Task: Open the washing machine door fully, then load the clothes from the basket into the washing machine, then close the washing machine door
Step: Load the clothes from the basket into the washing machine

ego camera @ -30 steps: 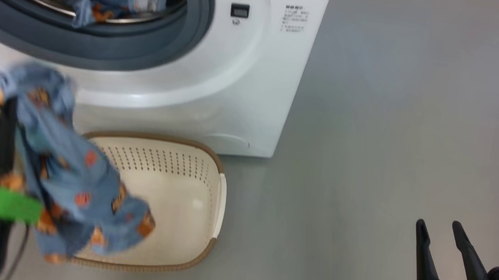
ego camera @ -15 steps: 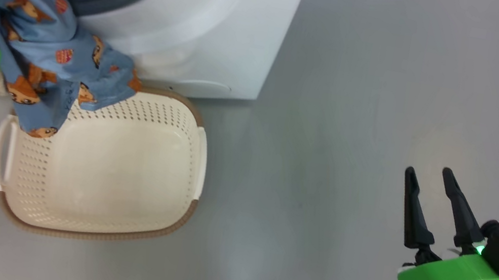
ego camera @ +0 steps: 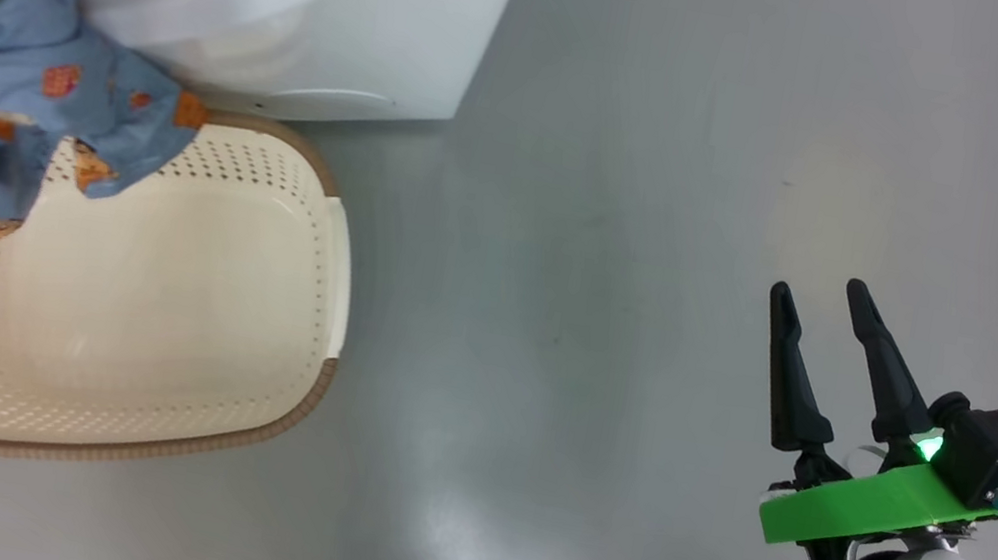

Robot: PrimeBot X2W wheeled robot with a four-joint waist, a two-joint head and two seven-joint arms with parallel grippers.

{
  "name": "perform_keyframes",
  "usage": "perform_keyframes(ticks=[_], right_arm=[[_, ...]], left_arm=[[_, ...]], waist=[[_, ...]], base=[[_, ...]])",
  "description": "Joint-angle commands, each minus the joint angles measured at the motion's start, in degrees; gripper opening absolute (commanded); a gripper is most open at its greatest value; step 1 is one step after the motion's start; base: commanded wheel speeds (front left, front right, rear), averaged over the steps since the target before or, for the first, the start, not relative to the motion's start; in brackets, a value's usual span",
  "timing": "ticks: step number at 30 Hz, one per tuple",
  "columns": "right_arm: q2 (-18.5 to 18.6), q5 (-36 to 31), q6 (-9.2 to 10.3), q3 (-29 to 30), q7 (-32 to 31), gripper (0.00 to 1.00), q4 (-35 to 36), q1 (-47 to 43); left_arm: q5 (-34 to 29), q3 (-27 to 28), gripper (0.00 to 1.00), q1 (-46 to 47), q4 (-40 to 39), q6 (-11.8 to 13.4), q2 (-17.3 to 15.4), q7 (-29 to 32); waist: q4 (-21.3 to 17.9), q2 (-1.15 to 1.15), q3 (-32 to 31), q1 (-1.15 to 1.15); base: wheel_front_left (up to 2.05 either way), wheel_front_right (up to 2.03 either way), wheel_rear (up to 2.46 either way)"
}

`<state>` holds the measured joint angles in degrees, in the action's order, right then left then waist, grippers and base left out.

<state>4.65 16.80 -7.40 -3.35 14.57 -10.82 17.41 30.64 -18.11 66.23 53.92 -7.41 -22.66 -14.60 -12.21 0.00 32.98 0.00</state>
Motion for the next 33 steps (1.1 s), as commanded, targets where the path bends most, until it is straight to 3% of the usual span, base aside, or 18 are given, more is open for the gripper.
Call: perform_keyframes(ticks=[1, 9, 15, 20, 28, 29, 31, 32, 33], right_arm=[[-0.16, -0.47, -0.09, -1.52, 0.43, 1.00, 1.23, -0.06], [-0.71, -0.20, -0.09, -2.77, 0.43, 1.00, 1.13, 0.77], [-1.06, -0.13, -0.09, -2.82, 0.43, 1.00, 1.48, 1.13], [-1.32, -0.09, -0.09, -3.32, 0.43, 1.00, 1.35, 1.46], [-1.52, -0.07, -0.09, -4.14, 0.43, 1.00, 1.32, 1.67], [-1.54, -0.07, -0.09, -4.21, 0.43, 1.00, 1.30, 1.65], [-1.57, -0.10, -0.09, -4.31, 0.43, 1.00, 1.29, 1.53], [-1.59, -0.11, -0.09, -4.32, 0.43, 1.00, 1.27, 1.46], [-1.60, -0.09, -0.09, -4.34, 0.43, 1.00, 1.23, 1.38]], left_arm=[[0.63, 0.12, 0.00, 2.50, 0.34, -0.08, -3.42, 0.04], [-0.09, -3.37, 0.00, 10.98, 6.37, -0.08, -6.07, -0.26], [-4.56, 2.67, 0.00, 13.83, -4.78, 2.61, -9.05, -0.38], [-8.79, 8.50, 0.00, 9.98, -12.03, 3.20, -8.41, -0.39], [-11.25, 10.03, 0.00, 7.09, -5.25, 1.22, -6.36, -0.40], [-11.26, 9.94, 0.07, 7.30, -3.55, 1.00, -6.17, -0.40], [-11.71, 9.24, 0.39, 8.14, -0.77, 0.63, -6.07, -0.40], [-11.67, 8.99, 0.46, 8.53, 0.90, 0.51, -5.93, -0.40], [-11.63, 8.51, 0.91, 9.05, 2.88, 0.38, -5.75, -0.40]], waist=[[-1.24, 0.00, 1.11, 0.00], [-3.14, 0.00, 2.60, 0.00], [-3.72, 0.00, 3.93, 0.00], [-3.84, 0.00, 4.19, 0.00], [-3.92, 0.00, 3.99, 0.00], [-3.94, 0.00, 3.92, 0.00], [-3.93, 0.00, 3.79, 0.00], [-3.91, 0.00, 3.67, 0.00], [-3.88, 0.00, 3.57, 0.00]], base=[[0.00, 0.00, 0.00], [0.00, 0.00, 0.00], [0.00, 0.00, 0.00], [0.00, 0.00, 0.00], [0.00, 0.00, 0.00], [0.00, 0.00, 0.00], [0.00, 0.00, 0.00], [0.00, 0.00, 0.00], [0.00, 0.00, 0.00]])
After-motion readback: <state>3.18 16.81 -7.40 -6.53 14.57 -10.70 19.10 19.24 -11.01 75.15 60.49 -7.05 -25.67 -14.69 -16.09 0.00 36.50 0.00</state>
